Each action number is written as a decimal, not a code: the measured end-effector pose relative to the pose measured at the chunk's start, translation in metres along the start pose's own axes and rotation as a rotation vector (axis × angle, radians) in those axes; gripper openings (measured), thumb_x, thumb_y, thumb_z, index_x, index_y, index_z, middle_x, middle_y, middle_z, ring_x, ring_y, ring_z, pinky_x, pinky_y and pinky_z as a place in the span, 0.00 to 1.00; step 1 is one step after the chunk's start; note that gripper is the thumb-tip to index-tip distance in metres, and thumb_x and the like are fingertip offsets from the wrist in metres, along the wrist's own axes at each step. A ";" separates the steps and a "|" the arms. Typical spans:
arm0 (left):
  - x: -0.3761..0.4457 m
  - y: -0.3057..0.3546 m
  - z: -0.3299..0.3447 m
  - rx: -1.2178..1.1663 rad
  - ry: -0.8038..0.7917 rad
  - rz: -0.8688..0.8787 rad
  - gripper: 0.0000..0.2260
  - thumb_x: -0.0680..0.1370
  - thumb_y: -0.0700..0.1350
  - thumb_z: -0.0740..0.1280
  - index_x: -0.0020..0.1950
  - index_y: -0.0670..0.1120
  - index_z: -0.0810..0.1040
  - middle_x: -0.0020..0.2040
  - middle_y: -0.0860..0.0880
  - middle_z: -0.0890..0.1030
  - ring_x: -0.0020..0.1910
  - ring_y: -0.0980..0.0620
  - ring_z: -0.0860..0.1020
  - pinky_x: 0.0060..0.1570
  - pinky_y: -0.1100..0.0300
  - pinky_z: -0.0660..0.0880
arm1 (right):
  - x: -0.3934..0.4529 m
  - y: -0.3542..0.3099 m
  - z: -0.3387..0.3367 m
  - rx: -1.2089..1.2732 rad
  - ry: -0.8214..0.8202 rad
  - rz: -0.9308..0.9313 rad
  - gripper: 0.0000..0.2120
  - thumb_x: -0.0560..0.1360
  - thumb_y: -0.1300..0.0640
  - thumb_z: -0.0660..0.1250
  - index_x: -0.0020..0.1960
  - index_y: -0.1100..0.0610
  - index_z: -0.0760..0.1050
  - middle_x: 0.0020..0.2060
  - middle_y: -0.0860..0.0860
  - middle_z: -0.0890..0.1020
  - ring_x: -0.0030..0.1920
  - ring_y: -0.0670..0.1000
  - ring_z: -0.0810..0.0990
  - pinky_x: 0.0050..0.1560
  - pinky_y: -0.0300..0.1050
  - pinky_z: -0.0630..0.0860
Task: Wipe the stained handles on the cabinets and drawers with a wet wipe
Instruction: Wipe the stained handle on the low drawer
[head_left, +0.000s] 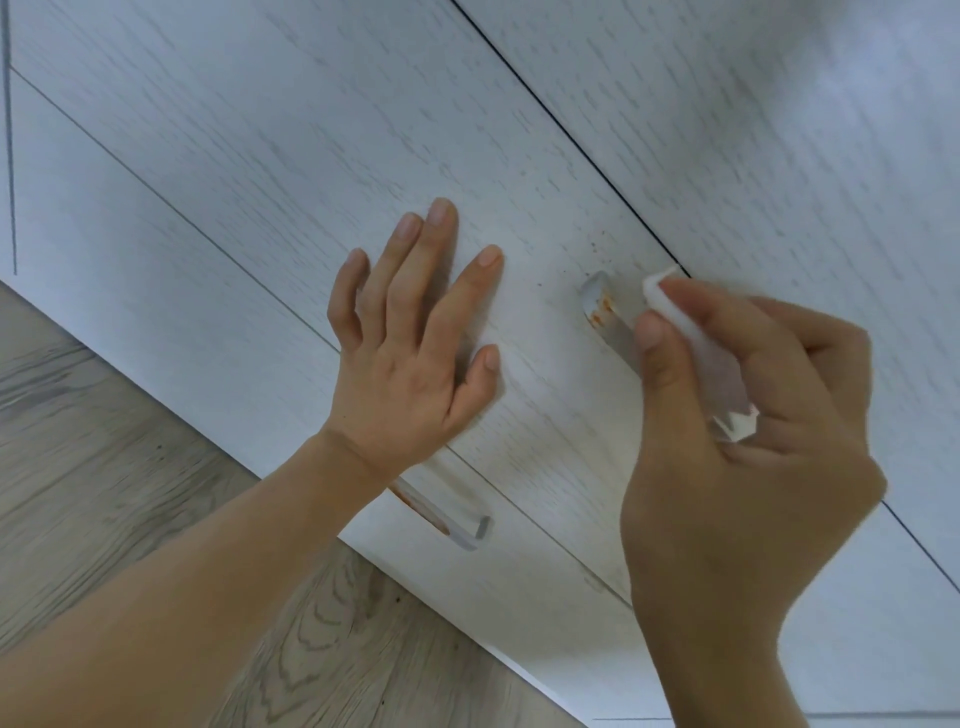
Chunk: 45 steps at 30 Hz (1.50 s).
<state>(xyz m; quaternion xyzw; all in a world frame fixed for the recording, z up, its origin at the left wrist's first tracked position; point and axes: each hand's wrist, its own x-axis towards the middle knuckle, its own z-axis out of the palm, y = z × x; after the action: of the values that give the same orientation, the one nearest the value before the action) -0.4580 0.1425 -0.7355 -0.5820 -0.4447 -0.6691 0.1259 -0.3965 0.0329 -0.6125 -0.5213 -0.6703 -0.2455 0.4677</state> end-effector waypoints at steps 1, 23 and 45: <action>0.000 0.000 0.000 -0.004 0.001 -0.001 0.22 0.77 0.50 0.54 0.70 0.46 0.60 0.69 0.41 0.58 0.70 0.44 0.58 0.70 0.50 0.49 | 0.000 -0.002 0.001 -0.006 -0.010 -0.022 0.08 0.75 0.53 0.69 0.52 0.45 0.75 0.45 0.39 0.74 0.49 0.46 0.76 0.49 0.54 0.77; -0.004 -0.003 0.006 -0.005 0.028 0.003 0.21 0.79 0.52 0.50 0.70 0.47 0.60 0.70 0.41 0.58 0.75 0.51 0.51 0.70 0.50 0.49 | 0.003 0.003 0.003 0.002 -0.079 0.140 0.09 0.76 0.52 0.66 0.55 0.52 0.78 0.44 0.46 0.79 0.42 0.37 0.75 0.43 0.25 0.71; -0.003 -0.004 0.006 -0.007 0.040 0.006 0.21 0.79 0.52 0.51 0.70 0.47 0.60 0.70 0.41 0.58 0.74 0.50 0.52 0.70 0.50 0.49 | -0.009 0.025 0.003 -0.210 0.091 -0.401 0.09 0.74 0.59 0.72 0.53 0.57 0.78 0.43 0.46 0.76 0.40 0.45 0.73 0.39 0.47 0.72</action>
<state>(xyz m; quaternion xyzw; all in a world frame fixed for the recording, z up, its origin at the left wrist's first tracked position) -0.4558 0.1480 -0.7404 -0.5702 -0.4380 -0.6819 0.1345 -0.3742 0.0395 -0.6253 -0.4120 -0.7095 -0.4251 0.3824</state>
